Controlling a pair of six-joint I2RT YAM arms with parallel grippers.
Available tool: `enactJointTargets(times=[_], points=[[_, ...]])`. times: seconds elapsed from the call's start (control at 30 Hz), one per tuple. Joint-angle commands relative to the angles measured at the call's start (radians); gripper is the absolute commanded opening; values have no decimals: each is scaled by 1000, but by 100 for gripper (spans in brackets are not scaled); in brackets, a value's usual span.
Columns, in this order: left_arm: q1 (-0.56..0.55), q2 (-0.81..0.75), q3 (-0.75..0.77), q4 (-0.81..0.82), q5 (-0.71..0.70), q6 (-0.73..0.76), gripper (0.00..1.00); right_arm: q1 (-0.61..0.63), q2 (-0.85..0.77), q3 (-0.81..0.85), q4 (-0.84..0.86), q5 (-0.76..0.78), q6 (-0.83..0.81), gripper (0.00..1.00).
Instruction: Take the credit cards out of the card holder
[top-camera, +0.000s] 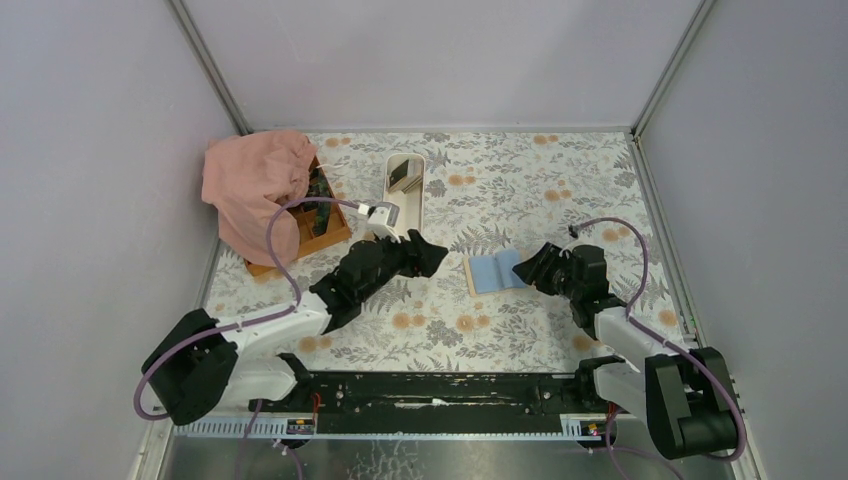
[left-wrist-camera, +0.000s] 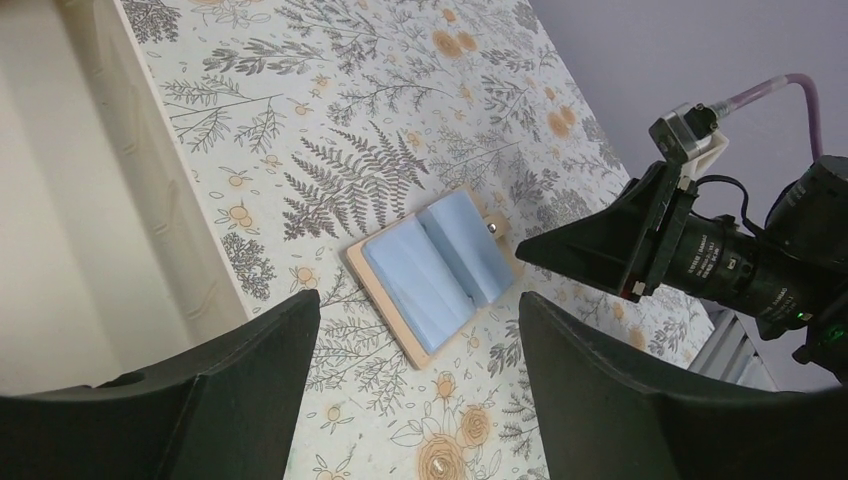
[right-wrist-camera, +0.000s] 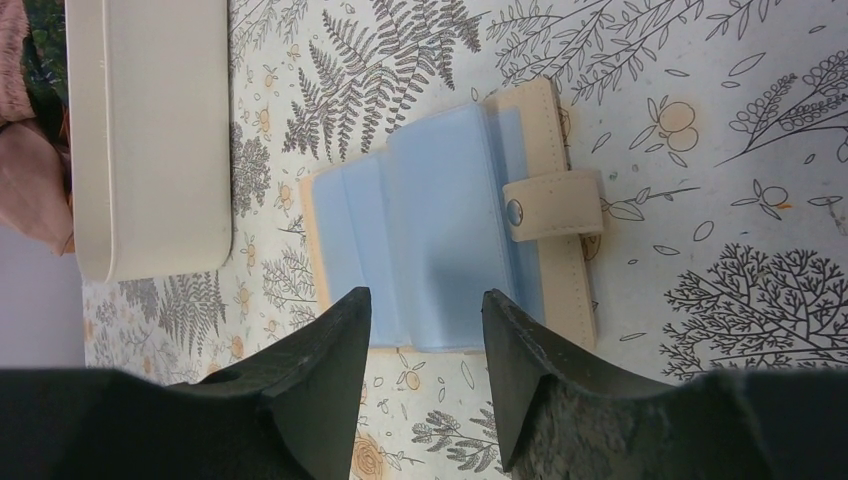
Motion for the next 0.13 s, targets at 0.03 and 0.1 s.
enactJointTargets(times=[0.03, 0.1], points=[[10, 28, 41, 9, 6, -8, 79, 5, 12, 2, 62, -14, -9, 52], [9, 38, 57, -14, 12, -9, 78, 5, 18, 2, 63, -15, -10, 52]])
